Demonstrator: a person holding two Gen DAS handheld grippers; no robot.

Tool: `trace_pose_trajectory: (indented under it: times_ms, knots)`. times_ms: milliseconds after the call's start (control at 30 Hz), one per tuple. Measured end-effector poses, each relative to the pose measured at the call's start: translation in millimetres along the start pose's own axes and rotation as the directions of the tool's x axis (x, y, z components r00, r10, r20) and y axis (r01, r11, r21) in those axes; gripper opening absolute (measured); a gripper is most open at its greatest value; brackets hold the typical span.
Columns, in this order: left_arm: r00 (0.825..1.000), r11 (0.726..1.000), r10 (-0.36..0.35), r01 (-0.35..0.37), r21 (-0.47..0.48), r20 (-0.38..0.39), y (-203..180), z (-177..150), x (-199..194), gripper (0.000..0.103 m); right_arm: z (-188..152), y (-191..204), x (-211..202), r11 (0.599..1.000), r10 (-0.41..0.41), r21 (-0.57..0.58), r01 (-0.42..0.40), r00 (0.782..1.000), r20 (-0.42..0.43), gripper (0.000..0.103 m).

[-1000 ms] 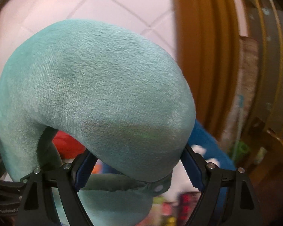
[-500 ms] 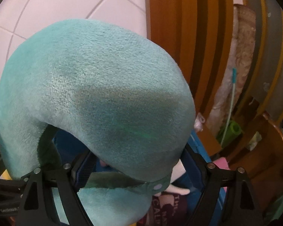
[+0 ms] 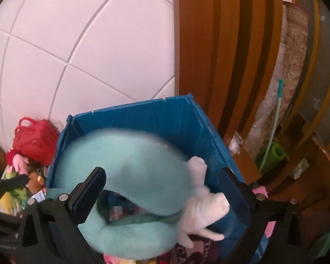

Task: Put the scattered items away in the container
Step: 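Lift the teal neck pillow with both tools and lower it into the crate, then open both tools and withdraw them back over the table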

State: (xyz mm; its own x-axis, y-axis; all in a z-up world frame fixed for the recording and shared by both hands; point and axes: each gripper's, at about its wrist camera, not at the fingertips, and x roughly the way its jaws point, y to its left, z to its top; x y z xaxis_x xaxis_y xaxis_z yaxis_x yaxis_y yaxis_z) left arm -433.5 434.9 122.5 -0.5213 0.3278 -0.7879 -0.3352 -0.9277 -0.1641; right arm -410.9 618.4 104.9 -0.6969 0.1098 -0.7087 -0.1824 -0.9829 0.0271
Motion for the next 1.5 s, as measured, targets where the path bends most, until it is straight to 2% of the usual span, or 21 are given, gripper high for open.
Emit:
trace_pose_trajectory:
  times_ms: [267,500,667,767,933,1067,1133,1267,1367,1500]
  knots:
    - [0.999,1.000,0.030,-0.030,-0.003,0.022,32.0,-19.9,-1.5,0.102,-6.6,-0.5,-27.9,1.000,-0.002,0.020,0.002,1.000,0.021,0.103]
    - [0.998,0.999,0.036,-0.036,0.010,0.053,56.7,-57.8,-35.3,0.102,-27.5,21.9,-62.6,1.000,0.010,0.019,-0.011,0.999,0.042,0.103]
    - [0.995,0.998,0.049,-0.052,0.036,0.088,74.8,-102.7,-70.9,0.102,-63.7,48.8,-97.3,1.000,0.008,-0.006,-0.008,0.998,0.064,0.103]
    - [0.986,0.994,0.083,-0.091,0.055,0.144,90.1,-139.7,-97.0,0.102,-96.1,73.2,-122.6,0.999,0.000,-0.036,0.003,0.996,0.090,0.103]
    - [0.971,0.992,0.102,-0.114,0.046,0.214,131.8,-204.5,-138.8,0.102,-156.3,117.3,-154.7,0.998,-0.034,-0.052,0.041,0.992,0.124,0.103]
    - [0.959,0.989,0.134,-0.144,0.025,0.250,176.5,-261.8,-166.4,0.102,-206.3,159.1,-176.7,1.000,0.024,-0.017,-0.021,0.988,0.153,0.103]
    - [0.960,0.990,0.135,-0.141,0.007,0.245,202.7,-289.1,-172.6,0.102,-225.5,180.3,-184.1,0.998,0.055,-0.011,-0.054,0.984,0.168,0.103]
    - [0.953,0.982,0.187,-0.179,-0.057,0.238,247.9,-333.3,-182.7,0.102,-259.0,230.9,-189.7,0.990,0.141,-0.026,-0.139,0.975,0.173,0.103]
    - [0.950,0.972,0.228,-0.209,-0.109,0.212,284.1,-357.2,-185.6,0.102,-274.5,267.9,-182.3,0.980,0.197,-0.047,-0.192,0.968,0.156,0.103]
    - [0.936,0.946,0.300,-0.268,-0.186,0.181,331.9,-371.0,-178.8,0.102,-286.0,313.7,-158.2,0.966,0.255,-0.076,-0.247,0.959,0.121,0.103]
